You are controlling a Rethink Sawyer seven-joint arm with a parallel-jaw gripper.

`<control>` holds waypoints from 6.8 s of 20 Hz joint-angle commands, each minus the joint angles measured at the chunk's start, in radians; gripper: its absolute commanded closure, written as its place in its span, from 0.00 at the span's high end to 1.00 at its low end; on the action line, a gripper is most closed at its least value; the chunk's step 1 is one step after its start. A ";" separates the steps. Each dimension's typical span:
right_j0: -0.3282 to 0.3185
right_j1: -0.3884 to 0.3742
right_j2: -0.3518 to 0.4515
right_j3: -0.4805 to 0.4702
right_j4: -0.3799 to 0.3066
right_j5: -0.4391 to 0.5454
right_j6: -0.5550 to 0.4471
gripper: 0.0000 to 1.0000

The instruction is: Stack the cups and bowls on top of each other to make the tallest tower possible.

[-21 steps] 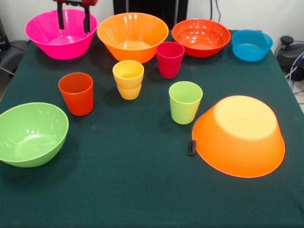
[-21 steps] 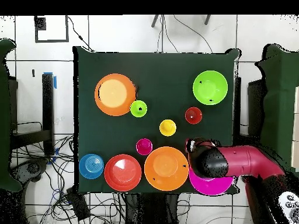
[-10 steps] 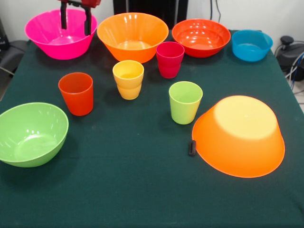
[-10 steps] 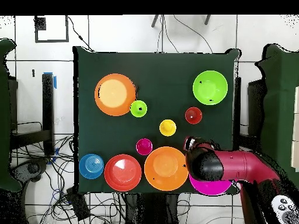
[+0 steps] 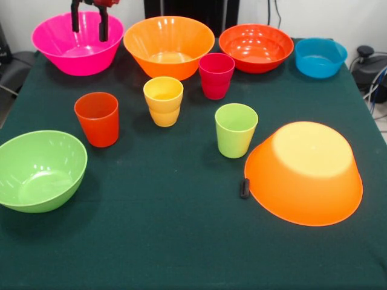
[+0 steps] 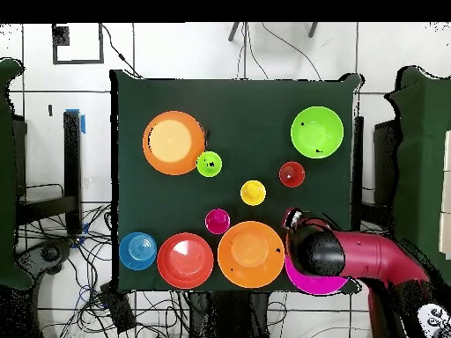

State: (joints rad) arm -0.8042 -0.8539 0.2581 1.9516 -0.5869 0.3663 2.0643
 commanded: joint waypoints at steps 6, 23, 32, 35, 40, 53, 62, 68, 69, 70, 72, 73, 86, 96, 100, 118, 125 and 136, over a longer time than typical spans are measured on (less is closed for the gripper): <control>0.041 0.072 -0.028 -0.022 0.047 -0.057 0.121 1.00; 0.109 0.126 -0.100 -0.045 0.121 -0.120 0.144 1.00; 0.104 0.124 -0.096 -0.045 0.149 -0.112 0.107 1.00; 0.108 0.130 -0.099 -0.050 0.153 -0.112 0.100 1.00; 0.106 0.172 -0.108 -0.071 0.141 -0.150 0.096 1.00; 0.109 0.223 -0.121 -0.099 0.132 -0.196 0.082 1.00; 0.098 0.233 -0.106 -0.110 0.119 -0.193 0.053 1.00; 0.101 0.281 -0.114 -0.138 0.102 -0.229 0.054 1.00; 0.101 0.289 -0.115 -0.142 0.099 -0.237 0.054 1.00; 0.097 0.297 -0.112 -0.147 0.096 -0.242 0.051 1.00; 0.092 0.316 -0.110 -0.159 0.089 -0.255 0.047 1.00; 0.090 0.324 -0.110 -0.163 0.087 -0.262 0.046 1.00; 0.077 0.382 -0.107 -0.190 0.080 -0.306 0.027 1.00; 0.068 0.358 -0.096 -0.176 0.088 -0.281 0.019 1.00; 0.062 0.342 -0.089 -0.166 0.094 -0.263 0.014 1.00; 0.042 0.117 -0.071 -0.023 0.129 -0.147 0.011 1.00; 0.077 0.116 -0.125 0.002 0.144 -0.175 0.079 1.00; 0.146 0.164 -0.268 0.067 0.264 -0.253 0.208 1.00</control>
State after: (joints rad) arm -0.7035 -0.7377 0.0135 1.9301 -0.3769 0.1231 2.0662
